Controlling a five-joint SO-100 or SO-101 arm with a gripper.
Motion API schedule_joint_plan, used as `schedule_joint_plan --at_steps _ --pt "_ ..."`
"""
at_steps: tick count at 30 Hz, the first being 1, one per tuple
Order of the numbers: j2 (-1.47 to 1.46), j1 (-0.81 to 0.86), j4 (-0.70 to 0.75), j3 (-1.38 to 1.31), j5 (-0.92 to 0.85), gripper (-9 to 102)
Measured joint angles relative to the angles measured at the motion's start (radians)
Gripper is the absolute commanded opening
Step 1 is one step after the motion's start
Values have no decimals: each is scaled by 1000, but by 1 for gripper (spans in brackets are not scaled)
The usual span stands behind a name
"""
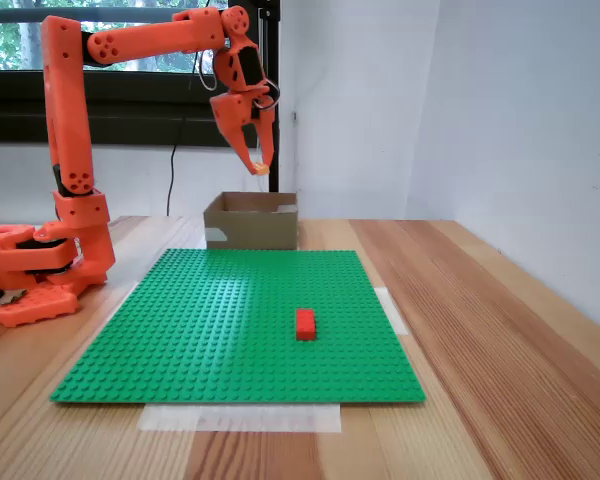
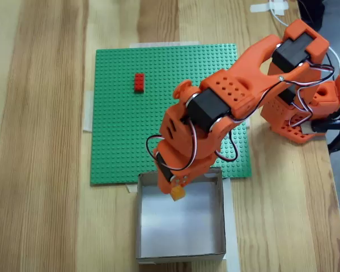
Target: Pick the yellow lego block and put it in the box.
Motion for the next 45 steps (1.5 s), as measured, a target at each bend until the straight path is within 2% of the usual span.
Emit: schedule_joint_plan --at_steps 45 --pt "-477 -97 -152 -74 64 4"
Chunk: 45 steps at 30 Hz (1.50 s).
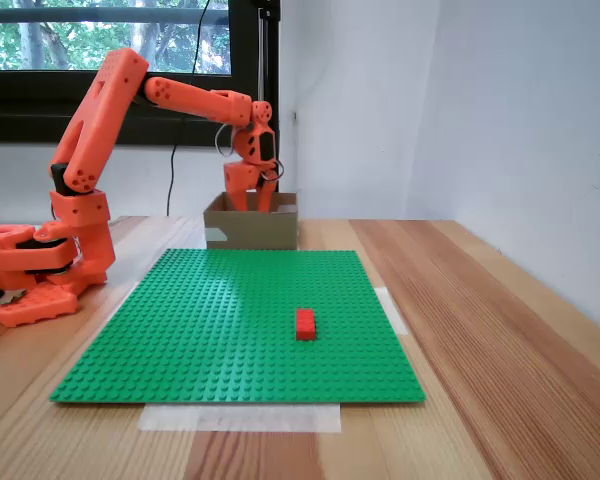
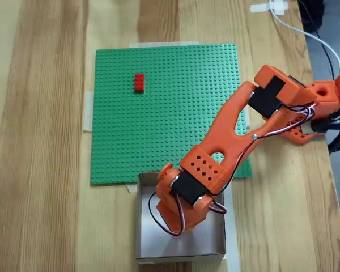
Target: Pick the yellow lego block and put it in the box.
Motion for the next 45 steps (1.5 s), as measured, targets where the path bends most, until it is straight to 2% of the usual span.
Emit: schedule_joint_plan --at_steps 19,28,45 --pt "-64 -3 -48 -37 18 8" --pt "-64 -3 -37 -38 34 17" --pt "195 2 8 69 34 19"
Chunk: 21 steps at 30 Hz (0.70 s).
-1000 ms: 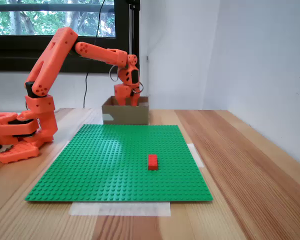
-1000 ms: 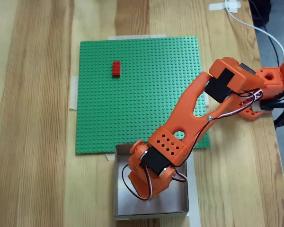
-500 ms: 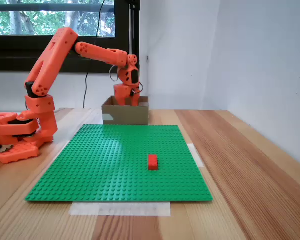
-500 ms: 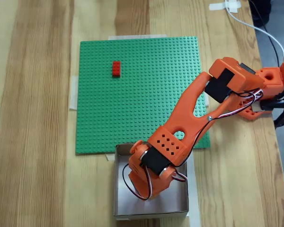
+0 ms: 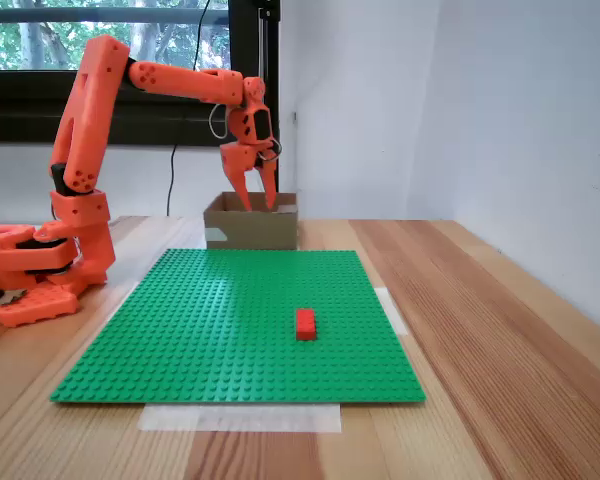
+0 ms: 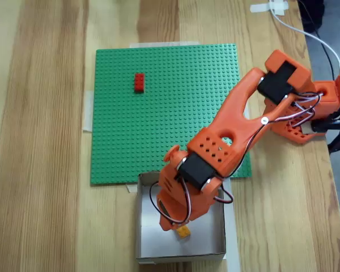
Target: Pick the yellow lego block and put it in the box.
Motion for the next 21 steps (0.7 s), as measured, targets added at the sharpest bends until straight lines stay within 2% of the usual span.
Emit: schedule_joint_plan --at_steps 11,21 --pt "261 46 77 54 -38 16" --pt "509 172 34 216 -118 12"
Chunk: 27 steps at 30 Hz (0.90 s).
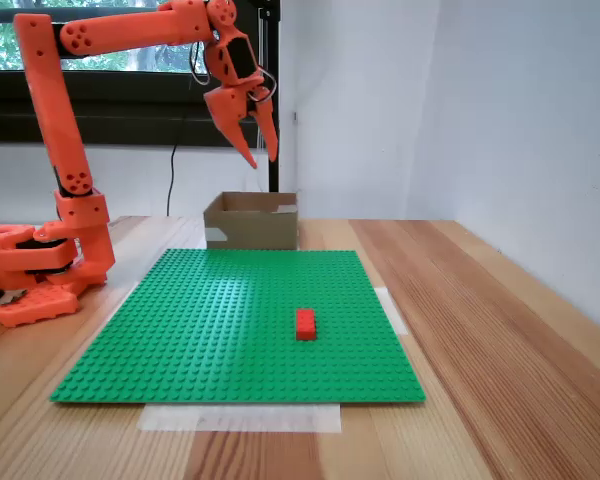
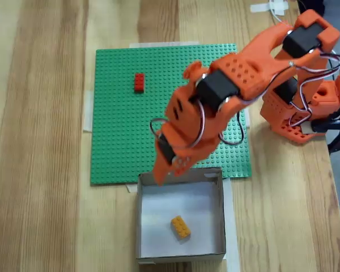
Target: Pick the yellow lego block and put it in the box.
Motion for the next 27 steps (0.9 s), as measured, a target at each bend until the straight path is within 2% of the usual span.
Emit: schedule_joint_plan --at_steps 9,12,16,27 --pt "216 158 -18 91 -67 8" --pt "299 275 -21 126 -67 8" --pt "388 347 -12 175 -83 7" --pt "775 469 -84 526 -127 5"
